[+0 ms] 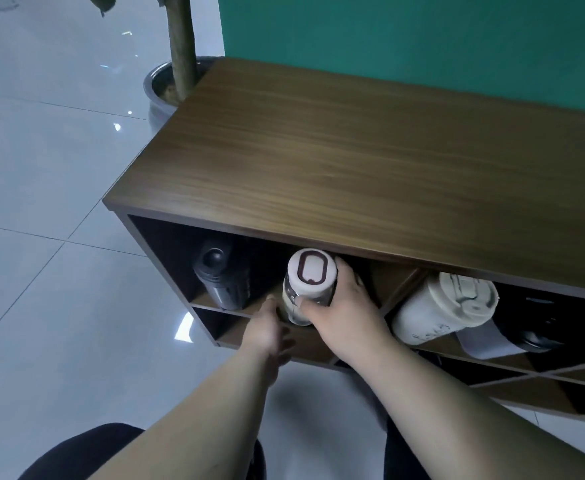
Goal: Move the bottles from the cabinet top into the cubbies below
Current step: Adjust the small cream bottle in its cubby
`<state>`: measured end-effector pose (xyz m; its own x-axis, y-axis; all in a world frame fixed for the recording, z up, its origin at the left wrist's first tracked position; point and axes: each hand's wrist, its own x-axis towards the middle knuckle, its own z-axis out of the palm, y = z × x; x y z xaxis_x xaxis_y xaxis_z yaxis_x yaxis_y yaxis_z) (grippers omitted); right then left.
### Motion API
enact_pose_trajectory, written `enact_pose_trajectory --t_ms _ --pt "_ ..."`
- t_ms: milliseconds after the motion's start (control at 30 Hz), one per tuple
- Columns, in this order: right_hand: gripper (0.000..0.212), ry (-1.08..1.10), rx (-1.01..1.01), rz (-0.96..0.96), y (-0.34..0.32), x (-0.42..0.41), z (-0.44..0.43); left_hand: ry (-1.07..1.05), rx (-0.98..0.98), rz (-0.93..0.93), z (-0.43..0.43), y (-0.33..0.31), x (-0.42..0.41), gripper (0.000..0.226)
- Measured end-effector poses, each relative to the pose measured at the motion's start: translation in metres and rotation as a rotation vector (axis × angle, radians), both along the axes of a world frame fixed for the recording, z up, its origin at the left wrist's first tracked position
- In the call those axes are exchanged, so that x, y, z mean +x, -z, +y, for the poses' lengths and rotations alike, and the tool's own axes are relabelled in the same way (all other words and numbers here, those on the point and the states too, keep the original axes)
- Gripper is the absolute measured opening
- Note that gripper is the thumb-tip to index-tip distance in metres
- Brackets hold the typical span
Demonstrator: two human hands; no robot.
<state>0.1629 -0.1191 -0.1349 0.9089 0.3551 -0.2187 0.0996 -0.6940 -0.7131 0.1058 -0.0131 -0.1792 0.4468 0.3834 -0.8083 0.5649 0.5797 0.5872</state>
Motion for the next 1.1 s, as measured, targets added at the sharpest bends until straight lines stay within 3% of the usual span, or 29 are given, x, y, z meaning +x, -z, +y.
enact_pose_trajectory --t_ms 600,900,1000,1100 --pt "0.070 0.075 -0.032 0.047 0.005 0.010 0.008 -0.002 -0.062 -0.024 -0.008 0.002 0.009 0.052" --pt "0.088 0.056 -0.027 0.058 -0.007 0.005 0.005 -0.032 -0.085 -0.036 -0.006 0.004 0.007 0.050" --pt "0.086 -0.013 -0.083 -0.134 -0.018 -0.008 0.000 -0.071 -0.085 -0.028 0.001 0.010 0.002 0.043" --pt "0.080 -0.214 -0.113 -0.337 -0.032 -0.031 0.001 -0.123 -0.085 -0.027 0.015 0.013 -0.008 0.040"
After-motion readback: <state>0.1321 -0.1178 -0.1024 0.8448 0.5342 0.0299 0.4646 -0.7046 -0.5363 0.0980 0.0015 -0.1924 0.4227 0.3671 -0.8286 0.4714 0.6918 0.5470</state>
